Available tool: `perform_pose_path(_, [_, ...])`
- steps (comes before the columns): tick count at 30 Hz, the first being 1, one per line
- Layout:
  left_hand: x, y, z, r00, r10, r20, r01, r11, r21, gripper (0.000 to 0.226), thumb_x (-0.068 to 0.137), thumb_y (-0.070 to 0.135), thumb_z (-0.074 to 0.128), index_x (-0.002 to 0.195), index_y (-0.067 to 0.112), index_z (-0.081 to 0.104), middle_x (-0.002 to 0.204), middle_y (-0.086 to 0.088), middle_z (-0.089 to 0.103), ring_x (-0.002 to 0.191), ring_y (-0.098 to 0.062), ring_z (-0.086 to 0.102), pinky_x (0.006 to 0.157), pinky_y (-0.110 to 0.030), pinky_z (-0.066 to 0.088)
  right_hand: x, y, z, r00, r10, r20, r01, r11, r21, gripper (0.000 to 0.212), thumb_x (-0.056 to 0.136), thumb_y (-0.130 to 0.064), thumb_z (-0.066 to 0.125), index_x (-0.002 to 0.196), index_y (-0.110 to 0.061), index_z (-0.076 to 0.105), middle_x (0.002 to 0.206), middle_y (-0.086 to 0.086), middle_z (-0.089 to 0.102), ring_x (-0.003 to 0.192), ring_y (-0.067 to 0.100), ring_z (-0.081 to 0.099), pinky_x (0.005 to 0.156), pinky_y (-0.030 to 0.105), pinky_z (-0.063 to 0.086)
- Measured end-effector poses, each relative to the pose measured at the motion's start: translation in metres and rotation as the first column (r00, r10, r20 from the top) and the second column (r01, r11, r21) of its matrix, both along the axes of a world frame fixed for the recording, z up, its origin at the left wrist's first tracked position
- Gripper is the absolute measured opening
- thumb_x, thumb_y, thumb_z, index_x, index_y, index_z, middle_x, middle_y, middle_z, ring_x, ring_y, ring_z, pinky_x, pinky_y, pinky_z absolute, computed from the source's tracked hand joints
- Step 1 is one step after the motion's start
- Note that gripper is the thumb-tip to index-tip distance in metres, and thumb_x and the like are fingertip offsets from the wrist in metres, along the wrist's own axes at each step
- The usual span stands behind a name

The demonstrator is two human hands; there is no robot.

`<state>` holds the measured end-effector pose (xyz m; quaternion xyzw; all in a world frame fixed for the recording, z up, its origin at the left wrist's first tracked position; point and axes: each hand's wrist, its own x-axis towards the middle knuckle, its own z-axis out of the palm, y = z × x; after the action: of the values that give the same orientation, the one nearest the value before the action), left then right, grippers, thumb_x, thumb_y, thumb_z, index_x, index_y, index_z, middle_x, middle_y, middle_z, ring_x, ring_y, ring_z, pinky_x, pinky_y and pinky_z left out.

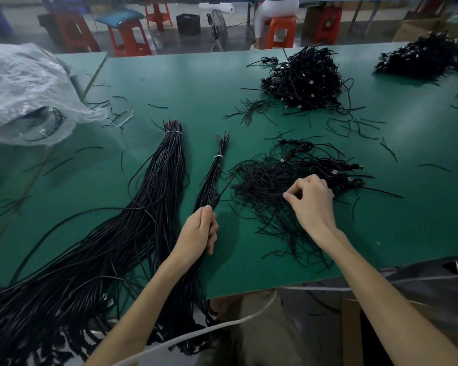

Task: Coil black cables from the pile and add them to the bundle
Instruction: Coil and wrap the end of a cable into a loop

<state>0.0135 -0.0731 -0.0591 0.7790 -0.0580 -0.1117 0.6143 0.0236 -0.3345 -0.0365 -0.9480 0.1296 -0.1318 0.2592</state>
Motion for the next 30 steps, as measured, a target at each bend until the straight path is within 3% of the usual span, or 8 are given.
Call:
perform_pose_path(5, [0.0,0.001,0.0,1.0,-0.003,0.005,0.003,1.0,0.0,0.039,0.113,0.027,0.029,0.083,0.009,0.045,0.062,0.004,0.04,0.048,-0.017,0.039,0.041,-0.03,0.043,0.0,0.002,0.008,1.0,0.007,0.008,-0.007,1.0,0.007,0.012,0.096,-0.022,0.07,0.086,-0.015,0.067,0.108,0.001,0.058,0.112,0.023,0.05,0.093,0.029,0.025])
perform_pose_path(8, [-0.001,0.001,-0.001,1.0,-0.007,0.005,0.006,1.0,0.01,0.039,0.113,0.028,0.029,0.082,0.01,0.044,0.062,0.004,0.039,0.048,-0.016,0.039,0.042,-0.032,0.042,-0.004,0.003,0.024,0.999,-0.005,0.043,0.003,0.999,0.037,0.013,0.097,-0.023,0.068,0.086,-0.016,0.063,0.1,-0.003,0.055,0.106,0.021,0.051,0.094,0.032,0.033])
perform_pose_path(13, [0.0,0.001,-0.004,1.0,-0.014,0.018,0.014,0.999,0.032,0.042,0.113,0.033,0.028,0.08,0.011,0.042,0.061,0.006,0.038,0.046,-0.014,0.031,0.04,-0.031,0.035,-0.019,0.022,0.062,0.974,0.041,0.224,-0.031,0.998,-0.045,0.01,0.097,-0.022,0.066,0.09,-0.018,0.06,0.097,-0.005,0.054,0.096,0.014,0.049,0.093,0.024,0.032])
perform_pose_path(15, [0.0,0.001,-0.004,1.0,-0.012,0.024,0.011,1.0,0.028,0.043,0.113,0.035,0.028,0.08,0.011,0.042,0.062,0.007,0.039,0.047,-0.013,0.031,0.039,-0.031,0.032,-0.03,0.041,0.07,0.958,0.086,0.275,-0.127,0.982,0.136,0.012,0.096,-0.021,0.068,0.087,-0.02,0.06,0.094,-0.008,0.056,0.088,0.007,0.052,0.085,0.018,0.04])
perform_pose_path(17, [-0.001,0.002,-0.004,1.0,-0.01,0.027,0.009,1.0,0.018,0.042,0.113,0.036,0.028,0.081,0.011,0.041,0.064,0.006,0.038,0.049,-0.015,0.03,0.039,-0.031,0.03,-0.039,0.064,0.067,0.952,0.108,0.285,-0.221,0.89,0.398,0.014,0.094,-0.02,0.072,0.085,-0.021,0.062,0.092,-0.007,0.059,0.081,0.003,0.057,0.074,0.013,0.046])
perform_pose_path(21, [-0.002,0.0,-0.003,1.0,-0.001,-0.003,0.001,1.0,-0.006,0.041,0.113,0.036,0.028,0.082,0.013,0.039,0.064,0.004,0.035,0.049,-0.015,0.026,0.041,-0.033,0.027,-0.043,0.099,0.033,0.98,0.102,0.173,-0.189,0.763,0.618,0.014,0.092,-0.024,0.075,0.086,-0.015,0.066,0.085,0.0,0.066,0.074,0.006,0.06,0.071,0.02,0.049])
perform_pose_path(25, [-0.002,-0.001,-0.001,1.0,0.015,-0.015,-0.015,1.0,-0.002,0.041,0.113,0.035,0.027,0.08,0.014,0.039,0.062,0.005,0.035,0.048,-0.014,0.027,0.041,-0.03,0.026,-0.04,0.116,0.005,0.996,0.07,0.055,-0.088,0.663,0.744,0.017,0.091,-0.028,0.076,0.087,-0.013,0.069,0.078,-0.002,0.067,0.067,0.001,0.059,0.066,0.018,0.046])
perform_pose_path(30, [-0.003,-0.002,-0.001,1.0,0.018,-0.009,-0.018,1.0,-0.013,0.041,0.113,0.037,0.028,0.08,0.014,0.039,0.062,0.004,0.035,0.049,-0.013,0.029,0.039,-0.028,0.026,-0.038,0.122,-0.006,0.998,0.031,0.055,-0.061,0.675,0.735,0.016,0.091,-0.028,0.075,0.087,-0.014,0.068,0.081,-0.002,0.069,0.071,0.0,0.061,0.068,0.016,0.048])
